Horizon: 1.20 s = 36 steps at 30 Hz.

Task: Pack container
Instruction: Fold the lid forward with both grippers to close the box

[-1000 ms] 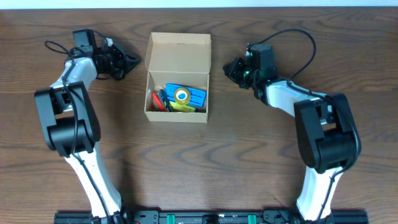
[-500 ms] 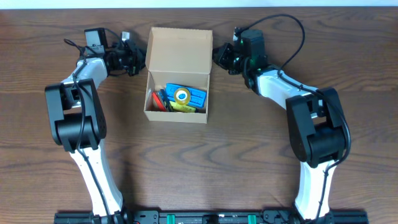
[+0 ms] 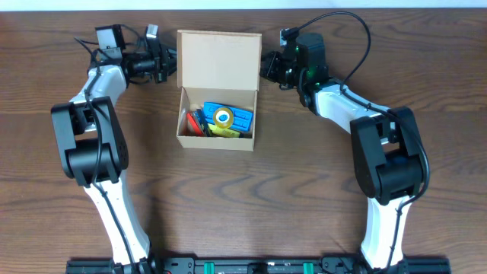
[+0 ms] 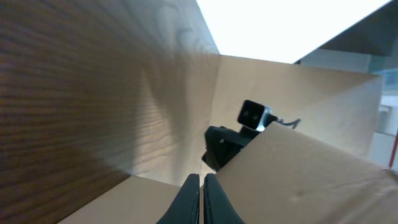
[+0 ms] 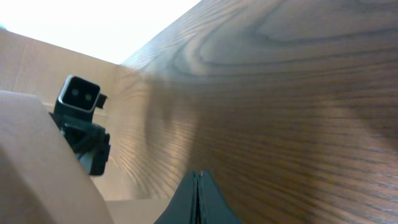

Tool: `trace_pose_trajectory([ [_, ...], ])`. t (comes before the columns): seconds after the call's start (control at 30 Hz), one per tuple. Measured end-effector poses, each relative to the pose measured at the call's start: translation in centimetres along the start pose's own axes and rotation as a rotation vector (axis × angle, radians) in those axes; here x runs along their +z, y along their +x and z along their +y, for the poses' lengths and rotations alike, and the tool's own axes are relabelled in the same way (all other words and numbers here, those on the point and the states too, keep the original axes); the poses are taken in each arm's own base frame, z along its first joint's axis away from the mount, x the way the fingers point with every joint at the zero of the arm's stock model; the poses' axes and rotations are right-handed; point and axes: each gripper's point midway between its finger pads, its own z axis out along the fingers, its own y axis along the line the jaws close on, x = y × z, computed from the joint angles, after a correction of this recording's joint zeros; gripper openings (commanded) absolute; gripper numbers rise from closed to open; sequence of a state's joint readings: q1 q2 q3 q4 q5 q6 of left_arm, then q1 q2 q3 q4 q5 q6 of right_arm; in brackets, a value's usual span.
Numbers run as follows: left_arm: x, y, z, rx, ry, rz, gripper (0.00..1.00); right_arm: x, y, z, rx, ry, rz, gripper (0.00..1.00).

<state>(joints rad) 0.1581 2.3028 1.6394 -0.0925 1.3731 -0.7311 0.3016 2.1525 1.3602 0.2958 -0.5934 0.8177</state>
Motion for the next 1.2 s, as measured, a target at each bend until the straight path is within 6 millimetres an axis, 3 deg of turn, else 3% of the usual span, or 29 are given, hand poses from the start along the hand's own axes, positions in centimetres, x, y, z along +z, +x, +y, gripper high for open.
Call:
trace_pose_trajectory([
  [0.4, -0.4, 0.7, -1.1, -0.029, 0.001, 0.012, 0.05, -1.8, 0.0, 2.0, -0.028, 0.019, 0.024, 0.01],
  [0.67, -1.0, 3.3, -2.4, -0.101, -0.142, -0.016, 0.05, -3.2, -0.4, 3.6, -0.049, 0.020, 0.022, 0.01],
  [0.9, -2.1, 6.6, -0.7, -0.158, -0.331, 0.004, 0.05, -2.9, 1.4, 4.0, -0.050, 0.038, 0.072, 0.01],
  [1.07, -3.3, 9.3, 1.7, -0.187, -0.530, 0.055, 0.05, -2.7, 4.1, 5.0, -0.074, 0.064, 0.147, 0.01],
  [1.2, -4.3, 10.4, 2.5, -0.163, -0.659, 0.083, 0.05, -3.2, 5.9, 6.3, -0.117, 0.089, 0.186, 0.01],
])
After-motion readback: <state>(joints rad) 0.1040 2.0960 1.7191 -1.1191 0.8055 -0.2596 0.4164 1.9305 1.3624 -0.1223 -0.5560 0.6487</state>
